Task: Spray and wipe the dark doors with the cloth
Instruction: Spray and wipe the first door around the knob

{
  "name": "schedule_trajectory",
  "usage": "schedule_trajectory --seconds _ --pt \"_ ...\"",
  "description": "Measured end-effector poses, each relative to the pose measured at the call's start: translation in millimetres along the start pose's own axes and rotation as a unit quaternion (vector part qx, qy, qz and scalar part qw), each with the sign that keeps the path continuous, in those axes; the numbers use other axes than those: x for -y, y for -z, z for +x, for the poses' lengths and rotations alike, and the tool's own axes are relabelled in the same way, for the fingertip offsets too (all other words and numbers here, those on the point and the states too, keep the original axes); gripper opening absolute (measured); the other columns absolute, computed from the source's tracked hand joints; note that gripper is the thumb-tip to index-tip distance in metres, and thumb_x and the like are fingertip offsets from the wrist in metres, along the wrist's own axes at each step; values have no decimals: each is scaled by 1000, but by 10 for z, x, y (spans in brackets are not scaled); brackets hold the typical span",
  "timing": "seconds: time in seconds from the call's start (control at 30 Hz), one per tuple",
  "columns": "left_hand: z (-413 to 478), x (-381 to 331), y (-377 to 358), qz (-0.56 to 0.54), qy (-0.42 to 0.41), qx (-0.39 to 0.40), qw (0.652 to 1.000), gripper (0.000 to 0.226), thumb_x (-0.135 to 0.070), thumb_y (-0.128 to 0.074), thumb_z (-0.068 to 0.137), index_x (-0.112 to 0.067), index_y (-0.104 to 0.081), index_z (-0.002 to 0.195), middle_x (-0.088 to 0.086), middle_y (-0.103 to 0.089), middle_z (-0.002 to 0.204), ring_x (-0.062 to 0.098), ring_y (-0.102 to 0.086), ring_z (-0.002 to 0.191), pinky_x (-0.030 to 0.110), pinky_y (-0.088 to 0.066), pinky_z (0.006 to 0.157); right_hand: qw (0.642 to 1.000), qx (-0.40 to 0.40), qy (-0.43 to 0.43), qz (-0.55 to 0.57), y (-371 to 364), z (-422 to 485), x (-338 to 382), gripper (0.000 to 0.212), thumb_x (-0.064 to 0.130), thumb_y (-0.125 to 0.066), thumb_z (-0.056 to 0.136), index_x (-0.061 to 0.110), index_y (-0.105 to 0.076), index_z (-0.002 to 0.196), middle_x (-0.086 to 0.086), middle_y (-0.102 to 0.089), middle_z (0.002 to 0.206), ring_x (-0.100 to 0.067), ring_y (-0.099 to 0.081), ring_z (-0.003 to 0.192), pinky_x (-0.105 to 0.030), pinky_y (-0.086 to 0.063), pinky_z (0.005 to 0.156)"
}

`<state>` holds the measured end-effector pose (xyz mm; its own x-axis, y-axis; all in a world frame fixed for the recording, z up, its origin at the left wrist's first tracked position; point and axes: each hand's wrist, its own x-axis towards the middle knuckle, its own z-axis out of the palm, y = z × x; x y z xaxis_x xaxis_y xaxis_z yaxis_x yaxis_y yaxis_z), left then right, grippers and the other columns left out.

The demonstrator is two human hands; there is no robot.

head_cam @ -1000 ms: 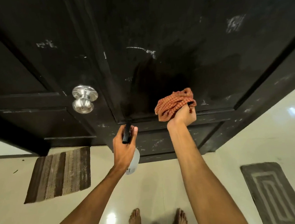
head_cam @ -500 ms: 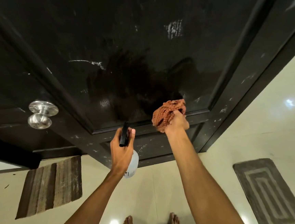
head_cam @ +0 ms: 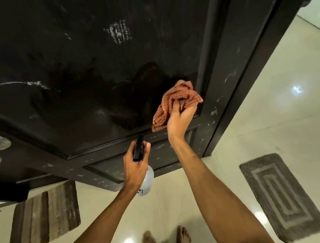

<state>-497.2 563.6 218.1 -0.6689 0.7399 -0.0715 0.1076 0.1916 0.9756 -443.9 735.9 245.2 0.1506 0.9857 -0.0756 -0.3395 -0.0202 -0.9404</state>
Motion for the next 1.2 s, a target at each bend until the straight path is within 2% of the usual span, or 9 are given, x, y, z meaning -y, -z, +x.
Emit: schedule_trajectory --seconds 0.17,0.3,0.37,0.47,0.63,0.8,0.97,1.13,1.2 --pt "78 -19 -126 0 3 12 1000 35 -57 -66 86 -28 -67 106 -12 -72 89 8 -60 67 44 -51 77 971 -167 -149 -80 227 269 -157 31 -2 -52 96 10 -57 123 -18 -60 132 -33 -62 119 -45 -50 104" --pt "217 -32 -185 2 -15 34 999 27 -50 -66 91 -27 -67 107 -12 -71 89 8 -60 67 42 -52 75 985 -53 71 -147 253 229 -36 50 1 -62 94 19 -47 137 -11 -53 140 -21 -50 132 -23 -33 116" --pt "256 -33 -252 1 -20 45 999 26 -50 -66 91 -29 -66 106 -13 -70 88 7 -61 69 41 -52 74 982 -82 66 -154 342 330 -198 52 4 -62 94 29 -51 139 -4 -54 145 -21 -52 135 -29 -39 117" --pt "287 -84 -378 -3 -26 69 997 24 -49 -65 92 -29 -66 106 -16 -68 82 4 -61 66 39 -51 74 970 -146 -81 -175 559 523 -342 29 26 -70 92 33 -65 120 7 -70 115 -19 -66 110 -44 -53 103" --pt "371 -147 -576 1 -38 81 996 15 -51 -65 93 -38 -64 100 -13 -67 80 5 -60 63 39 -52 70 988 -34 123 -82 514 535 89 34 -1 -63 94 22 -66 119 -9 -66 119 -20 -65 113 -34 -54 99" --pt "325 -161 -811 5 -36 73 997 11 -48 -65 94 -38 -64 97 -11 -63 73 6 -56 60 36 -49 65 973 -106 -182 -98 800 731 -372 32 0 -55 79 20 -78 88 -2 -76 92 -27 -74 92 -52 -61 86" --pt "292 -230 -1197 9 -11 50 999 4 -52 -65 90 -54 -65 93 -5 -69 86 8 -64 73 41 -55 67 999 21 -26 2 891 894 116 24 -6 -67 88 11 -68 105 -11 -74 106 -31 -70 107 -41 -58 94" --pt "204 -170 -1502 15 6 32 999 4 -49 -69 93 -48 -66 96 -5 -72 89 16 -67 77 45 -54 68 954 -161 -248 -52 1146 1062 -88 34 -7 -57 90 27 -54 87 -16 -69 116 -32 -70 102 -49 -59 90" --pt "200 -207 -1604 7 9 34 999 11 -49 -68 93 -39 -67 97 1 -71 86 12 -59 65 40 -49 62 964 -146 -224 19 1217 1168 22 36 -10 -57 91 26 -59 97 -12 -69 121 -29 -69 109 -46 -58 94"
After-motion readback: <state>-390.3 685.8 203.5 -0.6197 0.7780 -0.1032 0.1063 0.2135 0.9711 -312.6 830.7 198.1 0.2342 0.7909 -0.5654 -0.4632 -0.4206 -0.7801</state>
